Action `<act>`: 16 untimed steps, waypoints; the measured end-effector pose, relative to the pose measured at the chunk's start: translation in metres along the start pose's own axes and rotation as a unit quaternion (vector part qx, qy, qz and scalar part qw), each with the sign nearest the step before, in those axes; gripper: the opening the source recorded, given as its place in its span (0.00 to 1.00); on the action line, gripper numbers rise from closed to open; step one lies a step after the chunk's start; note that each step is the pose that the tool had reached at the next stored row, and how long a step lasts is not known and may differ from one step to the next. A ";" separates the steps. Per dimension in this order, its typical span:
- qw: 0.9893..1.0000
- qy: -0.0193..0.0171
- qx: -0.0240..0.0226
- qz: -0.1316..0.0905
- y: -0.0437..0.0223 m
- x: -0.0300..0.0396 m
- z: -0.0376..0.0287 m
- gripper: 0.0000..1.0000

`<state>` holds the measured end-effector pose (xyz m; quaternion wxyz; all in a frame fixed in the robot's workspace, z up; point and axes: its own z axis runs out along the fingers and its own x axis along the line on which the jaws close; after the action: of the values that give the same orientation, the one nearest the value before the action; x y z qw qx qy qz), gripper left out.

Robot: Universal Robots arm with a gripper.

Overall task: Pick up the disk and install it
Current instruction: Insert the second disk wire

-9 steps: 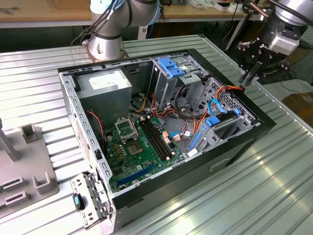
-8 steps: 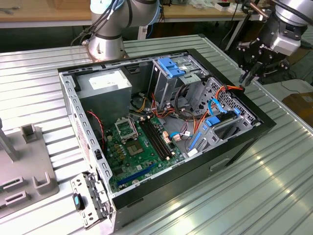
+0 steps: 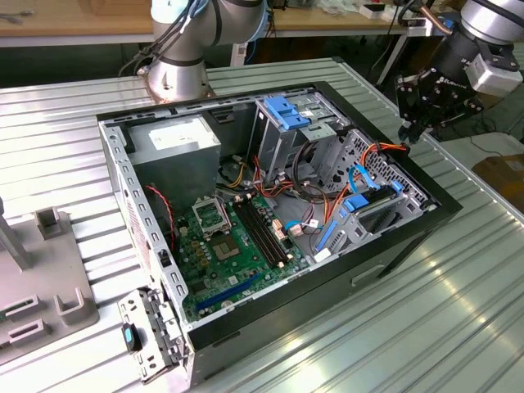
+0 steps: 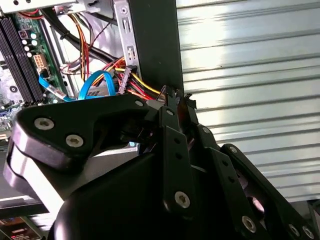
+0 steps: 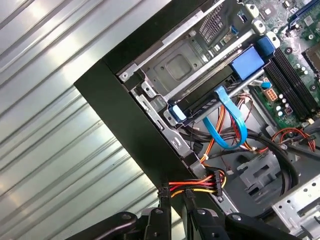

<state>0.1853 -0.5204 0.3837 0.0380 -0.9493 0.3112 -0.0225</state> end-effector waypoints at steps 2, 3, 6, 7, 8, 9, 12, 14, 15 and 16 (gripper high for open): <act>1.000 0.000 0.000 0.000 -0.0001 0.0000 -0.0001 0.24; 1.000 0.000 0.000 0.000 -0.0001 0.0000 -0.0001 0.24; 1.000 0.010 -0.014 -0.002 -0.0002 -0.0001 -0.0001 0.24; 1.000 0.013 -0.020 -0.003 -0.0004 -0.0002 0.0000 0.24; 0.999 0.017 -0.028 -0.009 -0.0005 -0.0003 -0.0001 0.24; 0.999 0.019 -0.032 -0.016 -0.0004 -0.0003 0.0002 0.24; 0.998 0.021 -0.040 -0.041 -0.0003 -0.0004 0.0021 0.24; 0.997 0.022 -0.046 -0.053 -0.0003 -0.0004 0.0029 0.24; 0.997 0.021 -0.048 -0.056 -0.0004 -0.0005 0.0031 0.24; 0.997 0.022 -0.051 -0.058 -0.0009 -0.0009 0.0034 0.24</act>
<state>0.1853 -0.5189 0.3804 -0.0184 -0.9659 0.2567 -0.0294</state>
